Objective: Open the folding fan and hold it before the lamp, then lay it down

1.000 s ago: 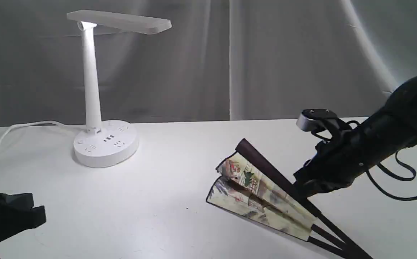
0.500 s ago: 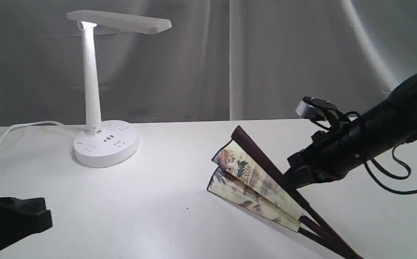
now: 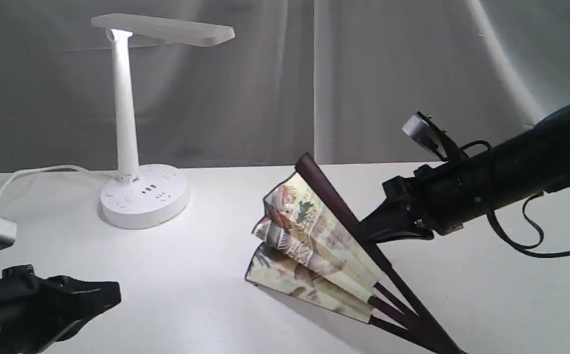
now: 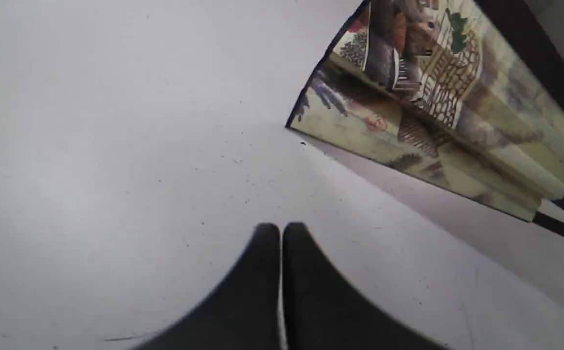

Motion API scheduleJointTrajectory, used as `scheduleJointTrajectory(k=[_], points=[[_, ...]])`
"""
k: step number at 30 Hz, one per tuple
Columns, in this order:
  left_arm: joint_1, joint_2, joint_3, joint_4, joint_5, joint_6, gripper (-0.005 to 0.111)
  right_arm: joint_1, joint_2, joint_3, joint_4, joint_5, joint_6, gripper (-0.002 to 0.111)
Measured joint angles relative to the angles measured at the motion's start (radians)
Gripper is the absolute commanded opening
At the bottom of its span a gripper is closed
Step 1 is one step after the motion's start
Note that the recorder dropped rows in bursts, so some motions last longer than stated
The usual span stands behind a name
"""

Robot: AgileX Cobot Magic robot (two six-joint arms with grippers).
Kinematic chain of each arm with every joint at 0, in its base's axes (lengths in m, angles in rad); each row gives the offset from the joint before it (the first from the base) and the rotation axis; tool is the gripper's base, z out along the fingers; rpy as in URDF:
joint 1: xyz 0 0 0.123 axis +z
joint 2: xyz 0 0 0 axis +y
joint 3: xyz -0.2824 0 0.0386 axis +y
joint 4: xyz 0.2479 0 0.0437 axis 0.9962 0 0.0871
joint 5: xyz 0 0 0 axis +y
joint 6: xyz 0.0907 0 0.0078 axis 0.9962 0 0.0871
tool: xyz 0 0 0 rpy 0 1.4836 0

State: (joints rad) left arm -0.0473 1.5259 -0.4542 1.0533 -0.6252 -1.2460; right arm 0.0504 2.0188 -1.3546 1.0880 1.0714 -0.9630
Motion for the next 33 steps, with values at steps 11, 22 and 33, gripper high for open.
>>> scheduleJointTrajectory(k=[11,22,33], points=[[0.000,0.239,-0.045,0.111,-0.323,-0.107,0.000,0.000,0.000,0.000,0.105,0.050,-0.042,0.000],[0.000,0.357,-0.047,-0.011,-0.467,-0.183,0.000,0.000,0.090,0.000,0.339,0.129,-0.070,0.000],[0.000,0.357,-0.058,-0.189,-0.574,-0.184,0.011,0.000,0.151,0.000,0.509,0.134,-0.074,0.000]])
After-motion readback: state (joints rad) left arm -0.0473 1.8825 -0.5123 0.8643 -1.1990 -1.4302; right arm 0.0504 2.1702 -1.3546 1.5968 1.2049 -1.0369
